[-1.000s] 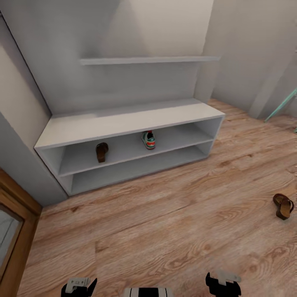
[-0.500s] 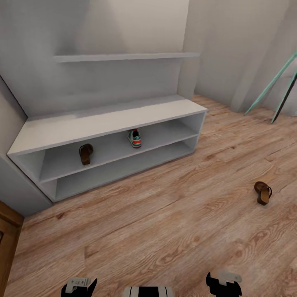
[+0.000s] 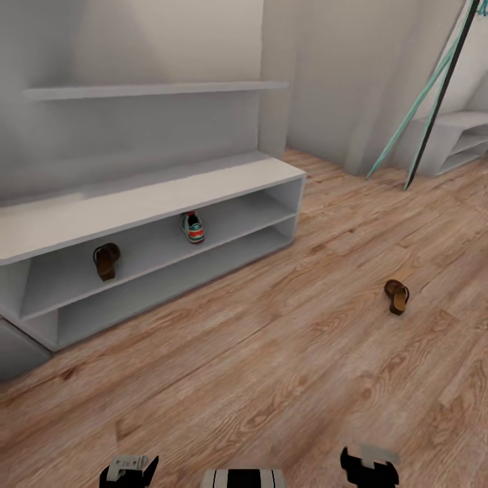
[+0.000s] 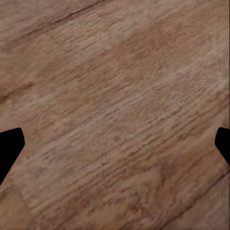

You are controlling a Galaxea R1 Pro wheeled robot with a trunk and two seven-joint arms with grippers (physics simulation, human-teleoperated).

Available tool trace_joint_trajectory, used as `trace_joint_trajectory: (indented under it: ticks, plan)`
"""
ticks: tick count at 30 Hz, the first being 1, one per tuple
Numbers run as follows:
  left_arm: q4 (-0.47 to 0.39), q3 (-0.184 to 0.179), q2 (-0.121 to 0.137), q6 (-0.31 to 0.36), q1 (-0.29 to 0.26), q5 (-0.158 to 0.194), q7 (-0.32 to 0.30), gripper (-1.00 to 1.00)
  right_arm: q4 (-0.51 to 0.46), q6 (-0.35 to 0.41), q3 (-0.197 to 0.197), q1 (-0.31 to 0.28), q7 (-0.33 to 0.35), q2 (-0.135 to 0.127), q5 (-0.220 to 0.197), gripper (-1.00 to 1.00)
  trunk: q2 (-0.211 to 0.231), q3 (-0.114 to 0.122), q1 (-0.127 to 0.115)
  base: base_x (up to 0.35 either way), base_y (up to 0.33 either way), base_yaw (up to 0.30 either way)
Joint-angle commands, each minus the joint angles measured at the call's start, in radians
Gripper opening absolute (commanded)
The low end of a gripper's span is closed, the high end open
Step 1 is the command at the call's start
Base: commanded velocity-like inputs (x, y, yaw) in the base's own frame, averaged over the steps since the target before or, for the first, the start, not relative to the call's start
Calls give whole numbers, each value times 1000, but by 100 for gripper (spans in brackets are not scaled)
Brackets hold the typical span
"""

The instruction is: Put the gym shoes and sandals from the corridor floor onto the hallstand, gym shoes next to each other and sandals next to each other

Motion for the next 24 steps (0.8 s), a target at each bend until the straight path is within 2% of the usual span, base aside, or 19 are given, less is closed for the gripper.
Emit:
trace_joint_trajectory:
  ticks: [1, 5, 6, 9, 14, 17, 18, 24]
  plan:
    - [0, 12, 0, -4, 0, -9, -4, 100, 2, -4, 6, -1, 14, 0, -9, 100, 0, -2, 0, 0, 0, -266]
    - [0, 29, -2, -5, 0, -1, -3, 100, 4, -4, 6, -1, 111, 0, -9, 100, 0, -5, 0, 0, 0, -260]
    - [1, 36, -3, -5, 0, 2, -3, 100, 5, -3, 6, -1, 167, -1, -9, 100, 0, -6, 0, 0, 0, -248]
    - [1, 43, -2, -5, 0, 4, -3, 100, 6, -3, 3, -1, 245, -2, -10, 100, 0, -9, 0, 0, 0, -237]
    - [0, 47, -1, -6, -1, 7, -4, 100, 5, -3, 1, -1, 282, -15, -11, 100, 0, -15, 0, 0, 0, -216]
    - [1, 48, -1, -7, 0, 6, -5, 100, 3, -3, 0, -1, 293, -31, -12, 100, 0, -19, 0, 0, 0, -207]
    - [1, 47, -1, -8, 0, 6, -6, 100, 1, -3, -1, -1, 298, -43, -13, 100, 0, -20, 0, 0, 0, -204]
    - [2, 47, -1, -8, 0, 3, -6, 100, 0, -3, -24, -1, 300, -51, -16, 100, 0, -28, 0, 0, 0, -203]
